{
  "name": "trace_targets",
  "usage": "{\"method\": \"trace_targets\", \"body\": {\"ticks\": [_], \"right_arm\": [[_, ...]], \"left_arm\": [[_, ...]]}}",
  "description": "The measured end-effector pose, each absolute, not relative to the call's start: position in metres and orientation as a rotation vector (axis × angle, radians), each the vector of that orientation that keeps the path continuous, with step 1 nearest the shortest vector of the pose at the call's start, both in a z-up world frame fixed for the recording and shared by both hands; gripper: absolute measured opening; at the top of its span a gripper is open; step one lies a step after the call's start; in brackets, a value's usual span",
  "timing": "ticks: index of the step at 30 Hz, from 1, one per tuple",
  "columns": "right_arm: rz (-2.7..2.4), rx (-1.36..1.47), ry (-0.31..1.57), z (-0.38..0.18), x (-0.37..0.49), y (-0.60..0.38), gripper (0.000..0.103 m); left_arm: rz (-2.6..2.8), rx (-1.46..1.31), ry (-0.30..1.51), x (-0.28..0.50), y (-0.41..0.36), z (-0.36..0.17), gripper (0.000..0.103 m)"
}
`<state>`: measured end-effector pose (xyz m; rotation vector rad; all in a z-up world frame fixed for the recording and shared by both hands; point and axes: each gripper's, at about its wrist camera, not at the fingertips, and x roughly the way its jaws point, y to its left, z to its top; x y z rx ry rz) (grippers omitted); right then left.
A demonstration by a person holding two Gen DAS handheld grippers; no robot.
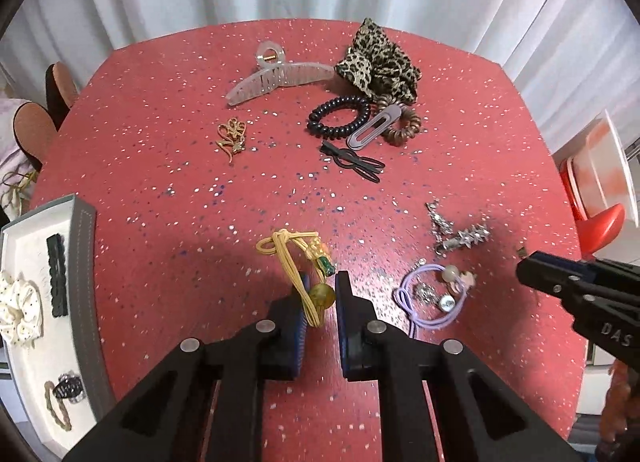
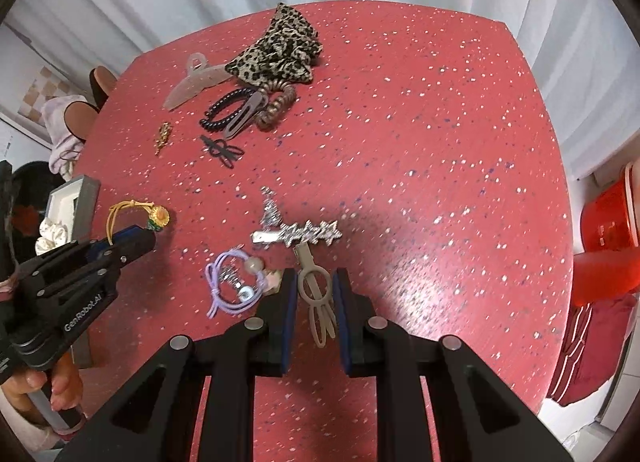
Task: Organize jewelry
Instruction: 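Carry the yellow hair tie and tan loop clip over the white tray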
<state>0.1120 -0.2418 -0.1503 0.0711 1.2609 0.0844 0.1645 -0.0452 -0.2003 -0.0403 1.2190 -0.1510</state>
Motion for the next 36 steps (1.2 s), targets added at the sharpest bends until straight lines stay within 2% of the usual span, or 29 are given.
{"method": "trace_targets", "body": {"ticks": [18,36], "right_arm": [[0.116,0.073,1.272,-0.137,0.084,-0.195,0.02],[0.294,-0.052,1.249,-0.119,0.091,-0.065,0.019]], "left_arm": [[-0.136,-0.1,1.177,0.108,0.003,-0.158,0.014],[0.028,-0.216,1.102,0.06,0.121,-0.128,0.014]]}}
